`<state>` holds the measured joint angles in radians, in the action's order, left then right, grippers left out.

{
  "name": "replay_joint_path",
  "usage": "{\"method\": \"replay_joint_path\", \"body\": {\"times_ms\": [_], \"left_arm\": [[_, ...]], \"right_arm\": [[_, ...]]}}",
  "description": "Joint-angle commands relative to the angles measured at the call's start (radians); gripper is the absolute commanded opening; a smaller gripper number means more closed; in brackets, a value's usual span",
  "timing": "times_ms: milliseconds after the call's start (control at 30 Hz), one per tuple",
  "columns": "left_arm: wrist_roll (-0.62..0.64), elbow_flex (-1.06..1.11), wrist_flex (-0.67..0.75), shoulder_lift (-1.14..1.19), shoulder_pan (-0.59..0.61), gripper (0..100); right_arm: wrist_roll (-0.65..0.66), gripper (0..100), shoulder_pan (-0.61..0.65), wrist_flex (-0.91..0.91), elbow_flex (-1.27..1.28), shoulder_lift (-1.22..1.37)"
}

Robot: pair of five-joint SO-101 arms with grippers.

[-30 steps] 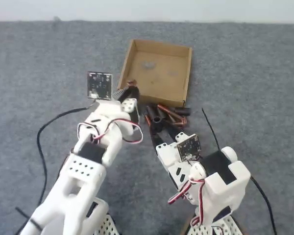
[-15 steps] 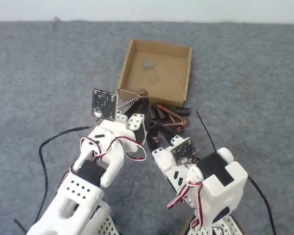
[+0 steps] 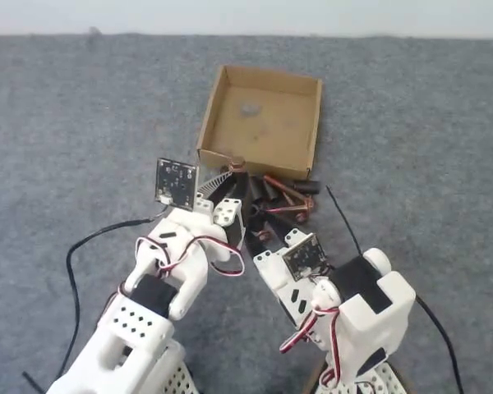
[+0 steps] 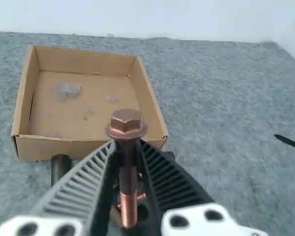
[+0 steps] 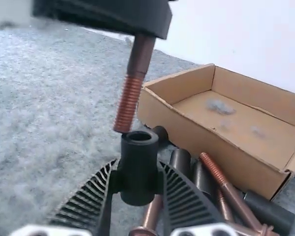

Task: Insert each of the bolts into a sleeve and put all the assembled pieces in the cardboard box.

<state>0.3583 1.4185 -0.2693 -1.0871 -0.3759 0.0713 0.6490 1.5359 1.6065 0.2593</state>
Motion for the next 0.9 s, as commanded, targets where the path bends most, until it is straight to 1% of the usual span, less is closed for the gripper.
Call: {"method": "replay_joint_path", "body": {"times_ms": [0,167,300,867], "left_arm": [[0.009,0.005,0.083,-0.040,-0.009,1],[0.011,0.005,0.083,-0.041,-0.009,1],[0.060,0.002,0.084,-0.041,-0.003,1],[0.063,0.007,0.086,-0.032,-0.005,1]], "right_arm": [[0.015,0.6,0.010,0.015,0.000,-0.004],[0.015,0.6,0.010,0.013,0.000,-0.002],[0.017,0.6,0.010,0.013,0.000,-0.002],[0.023,0.6,0.010,0.015,0.021,-0.012]]}}
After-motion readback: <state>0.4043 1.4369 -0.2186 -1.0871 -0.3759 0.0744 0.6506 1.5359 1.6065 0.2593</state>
